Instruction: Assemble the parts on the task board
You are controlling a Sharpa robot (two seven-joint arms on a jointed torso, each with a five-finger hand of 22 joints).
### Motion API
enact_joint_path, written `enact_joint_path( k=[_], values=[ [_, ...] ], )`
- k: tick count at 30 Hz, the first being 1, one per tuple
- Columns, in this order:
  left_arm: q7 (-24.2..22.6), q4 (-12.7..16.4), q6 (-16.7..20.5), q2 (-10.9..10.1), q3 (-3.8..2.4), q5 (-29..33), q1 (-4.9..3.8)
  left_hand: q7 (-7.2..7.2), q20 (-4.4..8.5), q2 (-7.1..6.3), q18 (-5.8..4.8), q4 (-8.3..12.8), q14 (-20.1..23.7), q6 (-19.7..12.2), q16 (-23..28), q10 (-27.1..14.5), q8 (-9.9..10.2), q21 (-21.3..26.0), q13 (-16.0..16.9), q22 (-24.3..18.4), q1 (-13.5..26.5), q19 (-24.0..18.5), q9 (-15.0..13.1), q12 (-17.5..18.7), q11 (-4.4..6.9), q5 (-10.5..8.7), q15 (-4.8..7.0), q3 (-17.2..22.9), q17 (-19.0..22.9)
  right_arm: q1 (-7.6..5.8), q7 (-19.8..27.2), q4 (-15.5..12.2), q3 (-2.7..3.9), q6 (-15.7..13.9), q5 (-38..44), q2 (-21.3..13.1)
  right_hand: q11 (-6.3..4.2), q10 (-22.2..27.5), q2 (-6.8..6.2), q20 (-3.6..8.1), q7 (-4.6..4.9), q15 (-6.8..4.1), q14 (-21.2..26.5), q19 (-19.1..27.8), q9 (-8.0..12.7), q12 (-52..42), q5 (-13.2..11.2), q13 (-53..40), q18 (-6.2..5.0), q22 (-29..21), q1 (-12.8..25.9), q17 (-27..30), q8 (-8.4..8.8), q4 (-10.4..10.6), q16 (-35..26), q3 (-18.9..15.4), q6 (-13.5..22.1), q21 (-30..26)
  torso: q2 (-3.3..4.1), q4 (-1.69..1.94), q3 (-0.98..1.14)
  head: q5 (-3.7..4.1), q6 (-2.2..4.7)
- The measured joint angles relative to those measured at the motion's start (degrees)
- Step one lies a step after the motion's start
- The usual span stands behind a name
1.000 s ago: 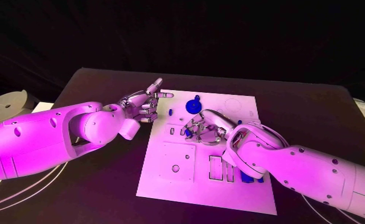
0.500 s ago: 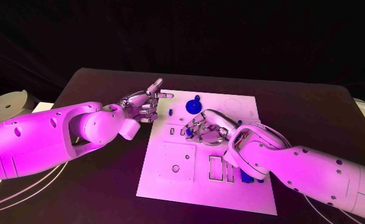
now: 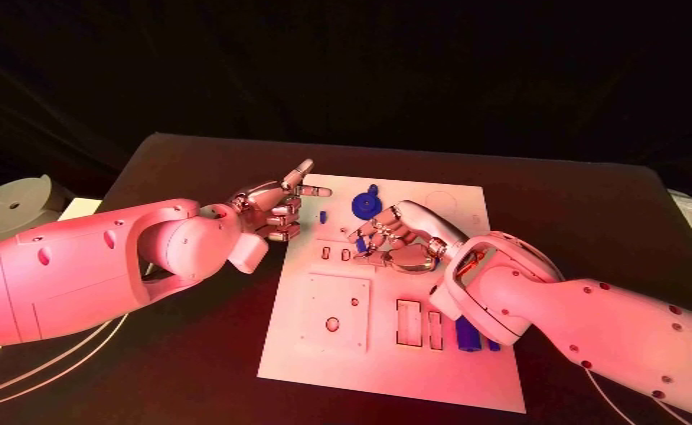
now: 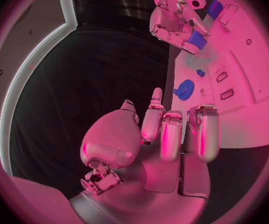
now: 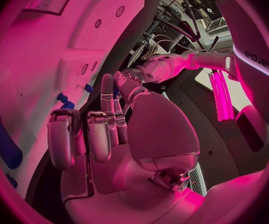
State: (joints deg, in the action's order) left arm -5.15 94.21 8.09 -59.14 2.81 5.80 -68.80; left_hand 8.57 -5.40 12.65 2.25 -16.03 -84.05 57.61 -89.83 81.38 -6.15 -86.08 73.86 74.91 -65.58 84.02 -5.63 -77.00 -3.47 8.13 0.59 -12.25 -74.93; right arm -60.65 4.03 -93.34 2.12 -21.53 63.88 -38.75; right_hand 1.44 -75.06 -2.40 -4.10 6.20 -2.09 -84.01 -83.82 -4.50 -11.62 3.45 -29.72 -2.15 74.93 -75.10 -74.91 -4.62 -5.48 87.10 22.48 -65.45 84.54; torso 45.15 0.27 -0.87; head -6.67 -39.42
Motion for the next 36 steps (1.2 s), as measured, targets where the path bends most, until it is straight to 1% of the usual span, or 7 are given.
enact_joint_path(
  k=[11,19,24,26,30,32,36],
  values=[
    [0.7,-0.2,0.0,0.4,0.07,-1.0,0.04,0.0,0.0,0.0,-0.01,0.0,0.0,0.0,0.0,0.0,0.0,0.0,0.0,0.0,0.0,0.0,0.0,0.0,0.0,0.0,0.0,0.0,0.0,-0.38,0.3,-0.6,0.18,-0.2,-0.2,-0.3,0.14,0.5,0.08,0.0,-0.04,0.01,0.0,0.0,0.0,0.0,0.0,-0.1,0.0,0.0,-0.1,0.0,0.06,0.0,0.0,0.0,0.0,0.0,-0.1,-0.1,-0.03,0.18,0.41],
    [0.9,-0.2,0.0,0.4,0.08,-1.3,0.05,0.0,0.0,0.0,-0.01,0.0,0.0,0.0,0.0,0.0,0.0,0.0,0.0,0.0,0.0,0.0,0.0,0.0,0.0,0.0,0.0,0.0,0.0,-0.45,-1.8,2.0,0.0,0.2,3.4,1.5,0.4,1.9,0.08,0.0,-0.04,0.01,0.0,0.0,0.0,1.3,0.0,0.6,0.0,0.0,-0.1,0.0,0.47,-0.2,0.0,0.2,0.0,0.0,-0.04,-0.04,-0.08,0.18,0.31],
    [0.9,-0.2,0.0,0.4,0.08,-1.4,0.05,0.0,0.0,0.0,0.0,0.0,0.0,0.0,0.0,-0.2,0.0,0.0,-0.1,0.0,0.0,0.0,0.0,0.0,-0.2,0.0,0.0,0.0,0.0,-0.37,-3.1,3.2,-0.18,0.6,4.9,2.4,-0.01,-1.1,-0.16,0.12,-0.13,-0.21,0.0,-0.1,0.1,-1.5,0.0,-1.4,0.0,0.0,-0.3,0.0,0.54,-0.7,-0.3,-0.3,-0.7,0.0,0.04,0.03,-0.04,0.01,0.13],
    [0.9,-0.2,0.0,0.4,0.08,-1.4,0.05,0.0,0.0,0.0,0.0,0.0,0.0,0.0,0.0,-0.2,0.0,0.0,-0.1,0.0,0.0,0.0,0.0,0.0,-0.2,0.0,0.0,0.0,0.0,-0.34,-3.6,3.5,-0.23,0.8,5.5,2.8,-0.42,-1.7,-0.16,0.68,-0.37,-0.8,0.0,-0.2,0.2,-6.6,0.0,-6.4,0.0,0.0,-0.3,0.0,0.59,-0.9,-0.3,-0.9,-1.0,0.0,0.04,0.03,-0.03,-0.05,0.01],
    [1.0,-0.2,0.0,0.4,0.08,-1.4,0.05,0.0,0.0,0.0,-0.01,0.0,0.0,0.0,0.0,-0.2,0.0,0.0,-0.1,0.0,0.0,0.0,0.0,0.0,-0.2,0.0,0.0,0.0,0.0,-0.33,-4.4,4.1,-0.26,1.2,6.2,3.3,-0.8,-3.9,-0.16,0.84,-0.64,-0.8,0.0,-0.2,0.5,-36.4,0.0,-30.9,0.0,0.0,-0.3,0.0,0.8,-0.8,0.2,-2.3,-1.6,0.0,0.03,0.03,-0.03,-0.13,-0.14],
    [1.0,-0.2,0.0,0.4,0.08,-1.4,0.05,0.0,0.0,0.0,-0.01,0.0,0.0,0.0,0.0,-0.2,0.0,0.0,-0.1,0.0,0.0,0.0,0.0,0.0,-0.2,0.0,0.0,0.0,0.0,-0.31,-4.7,4.3,-0.29,1.3,6.5,3.4,-0.71,-4.9,-0.15,0.84,-0.66,-0.8,0.0,-0.2,0.5,-47.1,0.0,-39.3,0.0,0.0,-0.3,0.0,0.95,-0.9,0.3,-2.9,-1.8,0.2,0.02,0.02,-0.04,-0.2,-0.23],
    [1.0,-0.2,0.0,0.4,0.07,-1.5,0.05,0.0,0.0,0.0,-0.01,0.0,0.0,0.0,0.0,-0.2,0.0,0.0,-0.1,0.0,0.0,0.0,0.0,0.0,-0.2,0.0,0.0,0.0,0.0,-0.26,-5.2,4.7,-0.32,1.7,6.9,3.7,-0.25,-7.4,0.26,0.84,-0.65,-0.8,0.0,-0.2,0.5,-60.8,0.0,-45.3,0.0,0.0,-0.7,0.0,1.02,-1.2,1.0,-3.4,-1.9,0.7,0.01,-0.01,0.0,-0.3,-0.34]
  ],
)
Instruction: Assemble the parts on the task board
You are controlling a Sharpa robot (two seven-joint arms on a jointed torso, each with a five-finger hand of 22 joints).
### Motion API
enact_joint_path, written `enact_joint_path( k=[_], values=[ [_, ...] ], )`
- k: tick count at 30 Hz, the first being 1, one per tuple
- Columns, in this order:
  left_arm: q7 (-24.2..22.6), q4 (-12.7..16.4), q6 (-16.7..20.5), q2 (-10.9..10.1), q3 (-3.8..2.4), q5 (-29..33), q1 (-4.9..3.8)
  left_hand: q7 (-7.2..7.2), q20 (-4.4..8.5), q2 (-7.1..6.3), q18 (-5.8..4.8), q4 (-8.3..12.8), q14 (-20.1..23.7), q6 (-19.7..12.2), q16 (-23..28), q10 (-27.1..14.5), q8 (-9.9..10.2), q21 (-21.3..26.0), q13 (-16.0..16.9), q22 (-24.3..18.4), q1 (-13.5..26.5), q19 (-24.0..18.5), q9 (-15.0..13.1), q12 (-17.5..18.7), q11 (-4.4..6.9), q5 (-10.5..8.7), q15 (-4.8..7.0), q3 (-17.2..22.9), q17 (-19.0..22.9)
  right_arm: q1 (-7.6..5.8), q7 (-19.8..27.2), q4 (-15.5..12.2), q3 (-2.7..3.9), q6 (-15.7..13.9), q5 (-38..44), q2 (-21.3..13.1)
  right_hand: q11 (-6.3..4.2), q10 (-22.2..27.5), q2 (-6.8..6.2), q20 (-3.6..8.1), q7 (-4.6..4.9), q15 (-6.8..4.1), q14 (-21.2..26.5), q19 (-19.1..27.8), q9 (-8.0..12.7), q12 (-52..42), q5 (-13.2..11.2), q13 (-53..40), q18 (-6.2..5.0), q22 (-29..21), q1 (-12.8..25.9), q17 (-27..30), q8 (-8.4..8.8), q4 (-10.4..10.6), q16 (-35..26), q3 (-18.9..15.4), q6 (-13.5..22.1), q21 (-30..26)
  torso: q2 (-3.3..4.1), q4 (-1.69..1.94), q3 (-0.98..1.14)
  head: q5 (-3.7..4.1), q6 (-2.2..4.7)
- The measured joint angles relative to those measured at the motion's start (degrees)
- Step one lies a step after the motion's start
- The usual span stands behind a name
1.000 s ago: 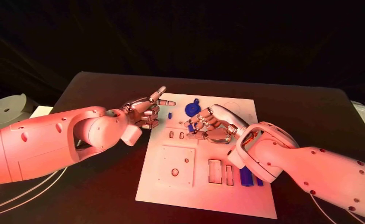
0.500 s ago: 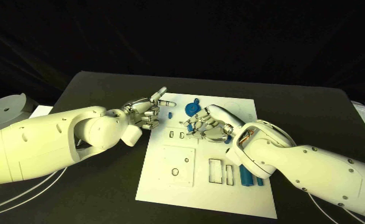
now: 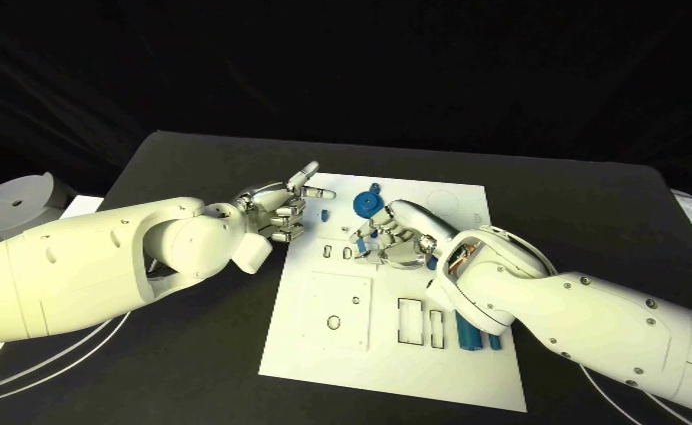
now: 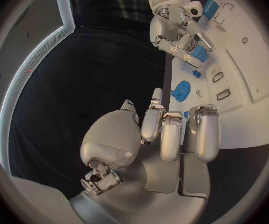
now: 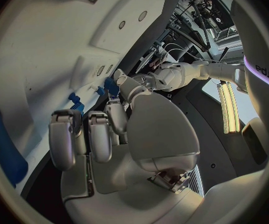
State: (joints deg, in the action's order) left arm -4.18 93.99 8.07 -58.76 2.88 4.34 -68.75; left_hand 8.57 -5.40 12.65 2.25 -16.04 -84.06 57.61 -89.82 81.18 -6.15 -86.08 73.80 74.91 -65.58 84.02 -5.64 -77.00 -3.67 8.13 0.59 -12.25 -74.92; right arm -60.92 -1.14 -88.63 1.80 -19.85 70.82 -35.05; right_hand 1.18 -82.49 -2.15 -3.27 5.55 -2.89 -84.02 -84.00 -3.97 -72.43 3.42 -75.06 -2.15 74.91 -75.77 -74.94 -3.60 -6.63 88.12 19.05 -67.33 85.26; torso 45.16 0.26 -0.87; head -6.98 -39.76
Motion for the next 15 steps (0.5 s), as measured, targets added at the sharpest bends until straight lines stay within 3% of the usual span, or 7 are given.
enact_joint_path(
  k=[15],
  values=[
    [0.0,0.0,0.0,0.0,0.0,0.0,0.0,0.0,0.0,0.0,0.0,0.0,0.0,0.0,0.0,0.0,0.0,0.0,0.0,0.0,0.0,0.0,0.0,0.0,0.0,0.0,0.0,0.0,0.0,0.1,-1.7,1.8,-0.12,1.1,1.4,1.2,-0.37,-1.6,1.6,-0.01,-0.04,0.01,0.0,0.0,0.0,-9.8,-0.1,0.1,0.0,0.0,0.6,0.0,-0.01,-0.1,1.7,-1.2,0.7,1.0,-0.04,-0.06,0.01,-0.12,-0.24]
  ],
)
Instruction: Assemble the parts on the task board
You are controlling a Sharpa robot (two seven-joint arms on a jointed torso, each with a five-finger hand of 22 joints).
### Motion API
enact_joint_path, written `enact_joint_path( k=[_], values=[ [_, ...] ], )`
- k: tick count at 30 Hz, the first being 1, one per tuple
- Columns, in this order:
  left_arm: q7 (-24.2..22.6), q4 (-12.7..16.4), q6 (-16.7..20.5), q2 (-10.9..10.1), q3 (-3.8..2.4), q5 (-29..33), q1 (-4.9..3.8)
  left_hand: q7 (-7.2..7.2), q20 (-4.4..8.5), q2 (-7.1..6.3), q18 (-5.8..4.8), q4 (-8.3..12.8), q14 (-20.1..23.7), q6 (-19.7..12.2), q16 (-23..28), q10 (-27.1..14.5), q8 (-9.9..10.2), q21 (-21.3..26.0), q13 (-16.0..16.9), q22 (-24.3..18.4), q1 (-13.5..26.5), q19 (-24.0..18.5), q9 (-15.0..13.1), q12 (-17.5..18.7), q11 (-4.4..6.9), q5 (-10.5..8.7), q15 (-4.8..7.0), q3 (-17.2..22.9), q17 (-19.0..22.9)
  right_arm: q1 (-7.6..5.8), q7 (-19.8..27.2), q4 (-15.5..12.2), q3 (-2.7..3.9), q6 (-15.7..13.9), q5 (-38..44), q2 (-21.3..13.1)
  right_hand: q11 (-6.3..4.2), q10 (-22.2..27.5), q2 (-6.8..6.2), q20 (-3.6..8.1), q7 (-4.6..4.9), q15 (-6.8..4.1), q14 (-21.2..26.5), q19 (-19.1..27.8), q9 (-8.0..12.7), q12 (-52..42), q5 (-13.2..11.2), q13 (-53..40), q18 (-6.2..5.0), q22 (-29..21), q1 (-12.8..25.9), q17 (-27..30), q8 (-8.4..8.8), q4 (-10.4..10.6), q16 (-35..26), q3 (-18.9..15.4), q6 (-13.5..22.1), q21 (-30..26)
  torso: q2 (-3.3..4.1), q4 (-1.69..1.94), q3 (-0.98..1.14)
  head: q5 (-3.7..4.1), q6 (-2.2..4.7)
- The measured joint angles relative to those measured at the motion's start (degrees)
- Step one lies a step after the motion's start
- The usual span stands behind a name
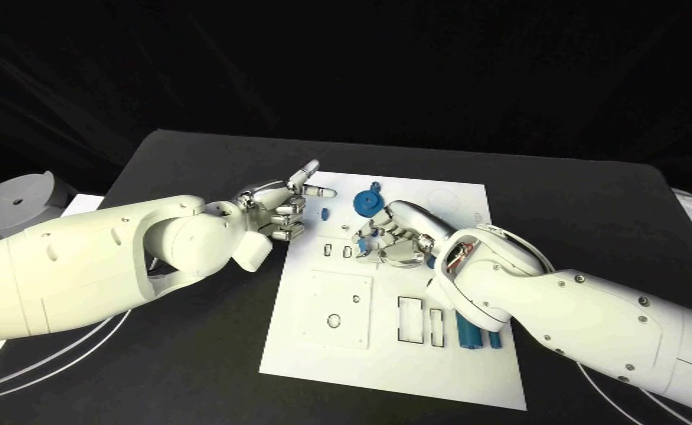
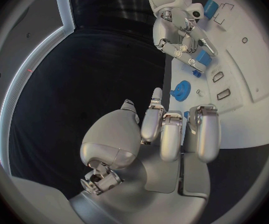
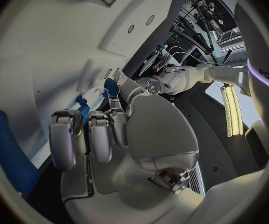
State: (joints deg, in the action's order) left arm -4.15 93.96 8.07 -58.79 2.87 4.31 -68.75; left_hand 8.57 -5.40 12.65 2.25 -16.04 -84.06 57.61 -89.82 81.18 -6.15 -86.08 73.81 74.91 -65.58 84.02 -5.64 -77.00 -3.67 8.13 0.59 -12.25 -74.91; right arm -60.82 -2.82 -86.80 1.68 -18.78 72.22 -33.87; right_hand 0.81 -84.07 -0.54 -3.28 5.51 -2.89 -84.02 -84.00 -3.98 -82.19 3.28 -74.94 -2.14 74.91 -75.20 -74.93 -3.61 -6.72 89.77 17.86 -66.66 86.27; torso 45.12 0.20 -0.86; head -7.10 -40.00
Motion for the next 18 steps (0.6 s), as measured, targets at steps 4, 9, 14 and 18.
enact_joint_path(
  k=[4,9,14,18],
  values=[
    [0.0,0.0,0.0,0.0,0.0,0.0,0.0,0.0,0.0,0.0,0.0,0.0,0.0,0.0,0.0,0.0,0.0,0.0,0.0,0.0,0.0,0.0,0.0,0.0,0.0,0.0,0.0,0.0,0.0,0.15,-0.1,1.1,-0.2,0.0,0.0,0.9,0.0,0.0,0.12,0.0,0.01,0.0,0.0,0.0,0.0,-1.6,-0.1,0.0,0.0,0.0,-0.1,0.0,0.0,0.0,0.0,-0.3,0.6,0.2,0.0,0.02,-0.01,-0.05,-0.09],
    [0.0,0.0,0.0,0.0,0.0,0.0,0.0,0.0,0.0,0.0,0.0,0.0,0.0,0.0,0.0,0.0,0.0,0.0,0.0,0.0,0.0,0.0,0.0,0.0,0.0,0.0,0.0,0.0,0.0,0.42,0.1,1.7,-0.39,-0.2,0.0,1.8,0.0,0.0,0.12,-0.01,0.08,0.0,0.0,0.0,0.0,-1.8,-0.1,0.0,0.0,0.0,-0.1,0.0,0.0,0.0,0.0,-0.8,0.6,0.3,0.02,0.07,-0.01,-0.14,-0.21],
    [0.0,-0.1,0.0,0.0,0.0,0.0,0.0,0.0,0.0,0.0,0.0,0.0,0.0,0.0,0.0,0.0,0.0,0.0,0.0,0.0,0.0,0.0,0.0,0.0,0.0,0.0,0.0,0.0,0.0,0.51,0.5,1.9,-0.44,-0.5,-0.1,2.1,0.0,0.0,0.12,-0.01,0.09,0.01,0.0,0.0,0.0,-1.8,-0.1,0.0,0.0,0.0,-0.1,0.0,0.0,-0.2,0.0,-1.0,0.7,0.3,0.02,0.08,-0.01,-0.28,-0.33],
    [0.0,-0.2,0.0,0.0,0.0,0.0,0.0,0.0,0.0,0.0,0.0,0.0,0.0,0.0,0.0,0.0,0.0,0.0,0.0,0.0,0.0,0.0,0.0,0.0,0.0,0.0,0.0,0.0,0.0,0.53,0.8,2.0,-0.45,-0.7,-0.1,2.2,0.01,0.0,0.12,-0.01,0.06,0.01,0.0,0.0,0.0,-1.0,-0.1,0.0,0.0,0.0,-0.1,0.0,0.0,-0.3,0.0,-1.4,0.8,0.3,0.0,0.02,-0.01,-0.4,-0.39]
  ],
)
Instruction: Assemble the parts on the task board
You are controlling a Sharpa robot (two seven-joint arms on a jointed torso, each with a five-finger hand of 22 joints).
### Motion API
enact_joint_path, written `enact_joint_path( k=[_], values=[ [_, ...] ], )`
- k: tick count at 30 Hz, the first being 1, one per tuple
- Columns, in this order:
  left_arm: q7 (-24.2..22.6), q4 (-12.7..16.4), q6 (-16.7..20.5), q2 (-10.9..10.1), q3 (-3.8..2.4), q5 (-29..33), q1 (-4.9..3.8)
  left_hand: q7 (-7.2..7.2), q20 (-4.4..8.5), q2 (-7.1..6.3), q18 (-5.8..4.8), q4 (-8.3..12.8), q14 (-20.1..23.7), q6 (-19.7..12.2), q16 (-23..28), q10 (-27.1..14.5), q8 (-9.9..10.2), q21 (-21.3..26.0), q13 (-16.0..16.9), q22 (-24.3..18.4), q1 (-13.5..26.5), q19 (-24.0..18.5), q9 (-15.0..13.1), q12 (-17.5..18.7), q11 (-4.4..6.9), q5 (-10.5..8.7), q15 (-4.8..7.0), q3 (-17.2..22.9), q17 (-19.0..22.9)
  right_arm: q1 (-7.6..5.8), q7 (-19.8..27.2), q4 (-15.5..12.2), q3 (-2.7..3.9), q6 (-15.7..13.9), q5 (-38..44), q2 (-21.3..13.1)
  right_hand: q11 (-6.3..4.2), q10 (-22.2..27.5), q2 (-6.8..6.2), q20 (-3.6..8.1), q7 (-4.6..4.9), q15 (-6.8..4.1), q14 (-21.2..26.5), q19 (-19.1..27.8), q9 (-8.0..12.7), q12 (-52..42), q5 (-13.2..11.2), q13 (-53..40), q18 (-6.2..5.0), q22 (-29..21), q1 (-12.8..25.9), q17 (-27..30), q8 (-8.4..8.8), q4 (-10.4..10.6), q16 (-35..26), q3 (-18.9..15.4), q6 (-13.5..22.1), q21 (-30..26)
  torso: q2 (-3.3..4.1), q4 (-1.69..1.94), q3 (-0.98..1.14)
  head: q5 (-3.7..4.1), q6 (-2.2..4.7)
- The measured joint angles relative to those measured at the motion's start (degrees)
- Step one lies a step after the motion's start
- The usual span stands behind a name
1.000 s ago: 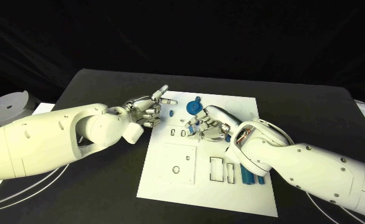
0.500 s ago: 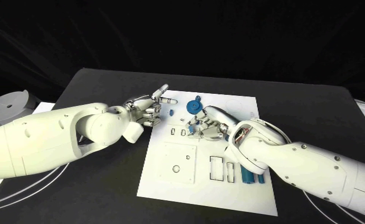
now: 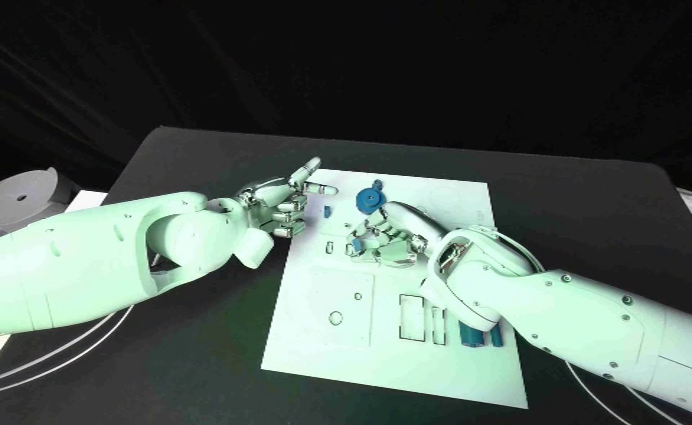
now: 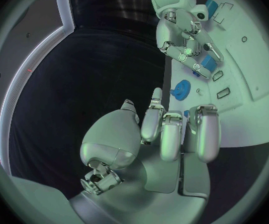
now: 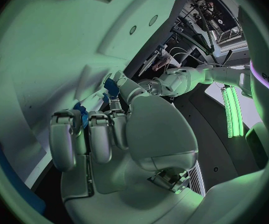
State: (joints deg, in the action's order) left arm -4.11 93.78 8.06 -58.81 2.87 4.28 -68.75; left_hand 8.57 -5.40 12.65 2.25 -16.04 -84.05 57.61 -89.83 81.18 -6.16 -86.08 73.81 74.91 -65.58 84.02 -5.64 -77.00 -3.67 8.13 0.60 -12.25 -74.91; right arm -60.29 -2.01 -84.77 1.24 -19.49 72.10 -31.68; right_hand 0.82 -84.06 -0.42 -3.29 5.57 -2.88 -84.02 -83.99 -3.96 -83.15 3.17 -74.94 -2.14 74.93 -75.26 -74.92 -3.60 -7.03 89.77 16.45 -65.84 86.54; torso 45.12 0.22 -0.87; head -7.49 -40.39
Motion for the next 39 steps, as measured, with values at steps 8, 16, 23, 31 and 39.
enact_joint_path(
  k=[8,16,23,31,39],
  values=[
    [0.0,-0.1,0.0,0.0,-0.01,0.0,0.0,0.0,0.0,0.0,0.0,0.0,0.0,0.0,0.0,0.0,0.0,0.0,0.0,0.0,0.0,0.0,0.0,0.0,0.0,0.0,0.0,0.0,0.0,0.03,0.2,0.2,-0.02,-0.1,0.0,0.0,0.0,0.0,-0.03,0.0,0.05,0.0,0.0,0.0,0.0,0.9,0.0,0.0,0.0,0.0,0.0,0.0,0.0,-0.2,0.0,-0.2,0.5,0.0,-0.04,-0.05,0.0,-0.07,-0.02],
    [0.1,-0.1,0.0,0.0,-0.01,0.0,0.0,0.0,0.0,0.0,0.0,0.0,0.0,0.0,0.0,0.0,0.0,0.0,0.0,0.0,0.0,0.0,0.0,0.0,0.0,0.0,0.0,0.0,0.0,0.03,-0.2,0.6,-0.07,0.4,0.2,0.0,0.0,0.0,-0.19,0.0,0.14,0.0,0.0,0.0,0.0,2.2,0.0,0.0,0.0,0.0,0.2,0.0,0.0,-0.3,0.0,-0.3,0.8,0.0,-0.04,-0.06,0.0,-0.04,-0.17],
    [0.1,-0.1,0.0,0.0,-0.01,0.0,0.0,0.0,0.0,0.0,0.0,0.0,0.0,0.0,0.0,0.0,0.0,0.0,0.0,0.0,0.0,0.0,0.0,0.0,0.0,0.0,0.0,0.0,0.0,-0.01,-0.7,0.9,-0.11,0.8,0.6,0.2,0.01,0.0,-0.19,0.0,0.18,0.0,0.0,0.0,0.0,2.7,0.0,0.0,-0.01,0.0,0.2,0.0,0.0,-0.5,0.0,-0.5,1.2,0.0,-0.04,-0.07,0.0,-0.02,-0.35],
    [0.1,-0.2,0.0,0.0,-0.01,0.0,0.0,0.0,0.0,0.0,0.0,0.0,0.0,0.0,0.0,0.0,0.0,0.0,0.0,0.0,0.0,0.0,0.0,0.0,0.0,0.0,0.0,0.0,0.0,-0.04,-0.8,1.1,-0.09,0.9,0.8,0.2,0.02,0.0,-0.21,-0.01,0.31,0.0,0.0,0.0,0.1,3.2,0.0,-0.1,0.0,0.0,0.2,0.0,0.0,-0.7,0.0,-0.7,1.3,0.0,-0.03,-0.06,0.0,0.03,-0.44],
    [0.1,-0.2,0.0,0.0,-0.01,0.0,0.0,0.0,0.0,0.0,0.0,0.0,0.0,0.0,0.0,0.0,0.0,0.0,0.0,0.0,0.0,0.0,0.0,0.0,0.0,0.0,0.0,0.0,0.0,-0.02,-0.9,1.4,-0.14,1.0,0.9,0.2,0.63,2.1,-0.74,-0.01,0.54,0.01,0.0,0.0,0.3,6.8,0.0,-0.2,0.0,0.0,0.1,0.0,-0.13,-0.9,0.0,-0.9,2.6,0.0,-0.04,-0.09,0.0,0.06,-0.47]
  ],
)
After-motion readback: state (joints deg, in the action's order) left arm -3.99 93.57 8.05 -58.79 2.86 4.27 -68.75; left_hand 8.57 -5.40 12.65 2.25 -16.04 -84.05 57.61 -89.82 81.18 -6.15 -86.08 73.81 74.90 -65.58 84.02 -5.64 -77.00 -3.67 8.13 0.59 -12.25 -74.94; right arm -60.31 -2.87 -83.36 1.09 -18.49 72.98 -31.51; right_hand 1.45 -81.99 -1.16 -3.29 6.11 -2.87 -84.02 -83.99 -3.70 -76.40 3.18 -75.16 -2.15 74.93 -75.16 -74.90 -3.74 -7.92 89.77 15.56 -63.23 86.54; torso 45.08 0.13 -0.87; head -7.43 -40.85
